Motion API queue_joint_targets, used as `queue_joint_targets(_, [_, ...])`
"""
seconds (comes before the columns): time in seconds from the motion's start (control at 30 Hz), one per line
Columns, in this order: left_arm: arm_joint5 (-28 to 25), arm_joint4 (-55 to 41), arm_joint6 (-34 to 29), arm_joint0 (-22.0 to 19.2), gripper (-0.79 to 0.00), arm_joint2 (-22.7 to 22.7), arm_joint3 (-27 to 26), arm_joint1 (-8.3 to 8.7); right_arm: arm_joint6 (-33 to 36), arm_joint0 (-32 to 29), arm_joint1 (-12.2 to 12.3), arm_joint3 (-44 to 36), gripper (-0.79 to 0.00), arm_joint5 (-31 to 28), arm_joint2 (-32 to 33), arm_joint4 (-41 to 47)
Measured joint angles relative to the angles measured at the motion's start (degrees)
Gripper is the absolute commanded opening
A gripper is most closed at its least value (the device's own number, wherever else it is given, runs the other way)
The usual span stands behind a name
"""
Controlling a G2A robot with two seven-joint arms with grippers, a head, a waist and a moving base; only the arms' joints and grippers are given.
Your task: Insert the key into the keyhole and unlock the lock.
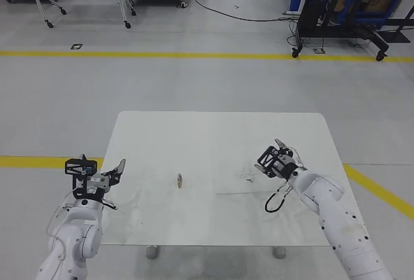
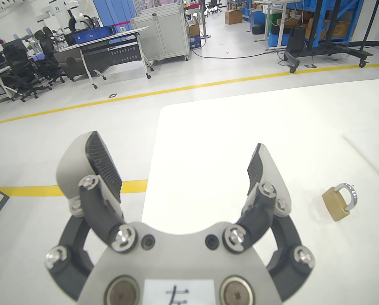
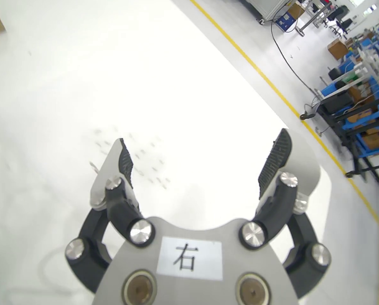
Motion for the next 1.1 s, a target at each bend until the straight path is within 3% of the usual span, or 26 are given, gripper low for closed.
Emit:
queue_joint_targets(0.1, [0.0, 0.0, 0.0, 0.0, 0.000, 0.0, 0.0, 0.00, -3.8, 2.1, 0.3, 2.6, -0.086, -1.3, -1.5, -7.1])
queue_joint_targets(0.17, [0.0, 0.0, 0.0, 0.0, 0.000, 0.0, 0.0, 0.00, -5.6, 3.3, 0.5, 3.8, -0.342, -4.2, -2.2, -8.5])
queue_joint_targets(0.23, [0.0, 0.0, 0.0, 0.0, 0.000, 0.0, 0.0, 0.00, -8.3, 4.4, 0.7, 4.8, -0.336, -8.4, -2.4, -8.6])
queue_joint_targets(0.3, [0.0, 0.0, 0.0, 0.0, 0.000, 0.0, 0.0, 0.00, -10.4, 5.2, 1.0, 5.5, -0.222, -12.1, -3.1, -9.9])
queue_joint_targets(0.37, [0.0, 0.0, 0.0, 0.0, 0.000, 0.0, 0.0, 0.00, -12.8, 5.8, 1.2, 6.2, -0.163, -15.1, -3.9, -11.1])
queue_joint_targets(0.43, [0.0, 0.0, 0.0, 0.0, 0.000, 0.0, 0.0, 0.00, -15.3, 6.4, 1.5, 7.0, -0.169, -17.6, -4.6, -12.6])
queue_joint_targets(0.5, [0.0, 0.0, 0.0, 0.0, 0.000, 0.0, 0.0, 0.00, -18.2, 6.8, 1.9, 7.8, -0.089, -19.5, -5.0, -13.8])
queue_joint_targets(0.57, [0.0, 0.0, 0.0, 0.0, 0.000, 0.0, 0.0, 0.00, -20.2, 7.2, 2.1, 9.0, -0.071, -20.8, -5.1, -14.5])
queue_joint_targets(0.73, [0.0, 0.0, 0.0, 0.0, 0.000, 0.0, 0.0, 0.00, -20.1, 9.5, 2.1, 12.9, -0.311, -23.9, -6.2, -13.3])
queue_joint_targets(0.9, [0.0, 0.0, 0.0, 0.0, 0.000, 0.0, 0.0, 0.00, -24.0, 11.8, 2.3, 16.4, -0.449, -28.5, -7.4, -11.8])
queue_joint_targets(1.1, [0.0, 0.0, 0.0, 0.0, 0.000, 0.0, 0.0, 0.00, -24.0, 14.4, 1.9, 20.9, -0.570, -28.4, -9.8, -11.4])
